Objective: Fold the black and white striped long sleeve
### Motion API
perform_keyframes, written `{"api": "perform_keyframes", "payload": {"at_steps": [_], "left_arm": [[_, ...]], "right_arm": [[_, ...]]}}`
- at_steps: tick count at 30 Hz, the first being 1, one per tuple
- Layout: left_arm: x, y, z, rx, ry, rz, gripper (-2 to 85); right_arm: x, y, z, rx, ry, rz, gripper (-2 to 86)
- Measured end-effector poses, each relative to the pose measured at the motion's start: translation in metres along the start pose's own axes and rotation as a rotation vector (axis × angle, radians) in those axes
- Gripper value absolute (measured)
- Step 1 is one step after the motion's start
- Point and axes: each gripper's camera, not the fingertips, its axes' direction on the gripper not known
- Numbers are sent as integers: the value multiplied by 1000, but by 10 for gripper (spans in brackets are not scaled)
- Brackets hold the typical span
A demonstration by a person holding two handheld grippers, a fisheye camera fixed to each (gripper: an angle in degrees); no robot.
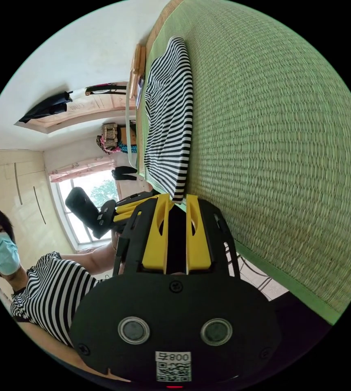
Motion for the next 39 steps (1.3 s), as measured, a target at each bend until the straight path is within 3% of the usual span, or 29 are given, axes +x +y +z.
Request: {"api": "perform_keyframes", "payload": {"at_steps": [14,22,29,39], "left_arm": [[-57,43,-48,46,81,-61,2],[-150,114,-93,182,427,-368,5],[-242,201,-118,462,835,-746,37],[-308,254,-142,564,975,-987,98]], "right_arm": [[1,-3,16,-16,-63,28,24],[-20,3,10,-1,-116,-5,16],[-69,-3,4,27,-178,-100,12],[-108,-1,9,31,-187,-142,11]]}}
